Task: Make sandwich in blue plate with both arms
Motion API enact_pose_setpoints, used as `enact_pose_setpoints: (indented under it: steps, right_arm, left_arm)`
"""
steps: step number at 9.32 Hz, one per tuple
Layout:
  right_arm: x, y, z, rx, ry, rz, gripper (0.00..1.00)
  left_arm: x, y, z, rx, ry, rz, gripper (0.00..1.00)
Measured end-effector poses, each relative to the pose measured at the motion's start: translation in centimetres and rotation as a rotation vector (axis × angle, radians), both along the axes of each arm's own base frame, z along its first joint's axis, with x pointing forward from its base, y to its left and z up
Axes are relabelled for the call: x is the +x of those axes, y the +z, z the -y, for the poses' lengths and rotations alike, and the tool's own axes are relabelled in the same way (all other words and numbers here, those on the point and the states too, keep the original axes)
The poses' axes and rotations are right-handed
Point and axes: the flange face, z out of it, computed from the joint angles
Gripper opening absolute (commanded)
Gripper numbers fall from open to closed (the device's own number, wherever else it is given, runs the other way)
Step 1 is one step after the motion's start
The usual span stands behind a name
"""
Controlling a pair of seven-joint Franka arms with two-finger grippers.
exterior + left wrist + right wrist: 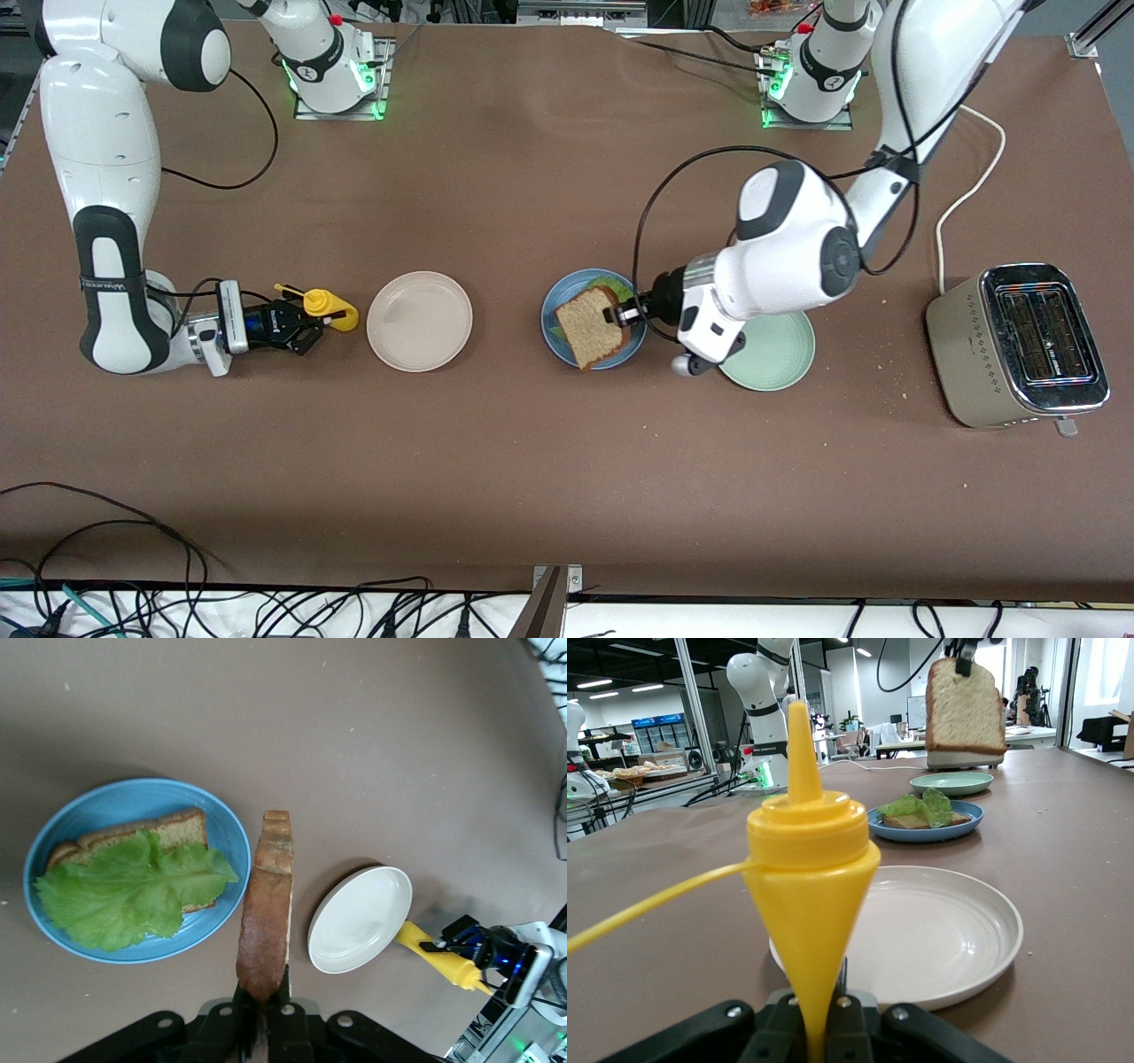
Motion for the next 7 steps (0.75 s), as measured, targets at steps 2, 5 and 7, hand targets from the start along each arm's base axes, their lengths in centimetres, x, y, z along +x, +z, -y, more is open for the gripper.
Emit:
enact_pose_setpoints:
  steps: [2,5,7]
  right_arm:
    - [0.0,-0.2,0.0,0.003,-0.005,-0.003,1.0]
    - [0.0,-0.2,0.7,0.004,-0.02,0.0,1.0]
    - [0.0,0.0,3.0,-0.014,-0.051,0.005,1.0]
  left_arm:
    - [-1.9,-2.2,1.7,0.017,-0.017,-0.023,0.0]
    - [-2.9,-3.2,2.2,0.028,-0.034,-0.041,0.0]
    - [-3.3,-3.5,2.6,0.031,-0.042,-0.046,0.0]
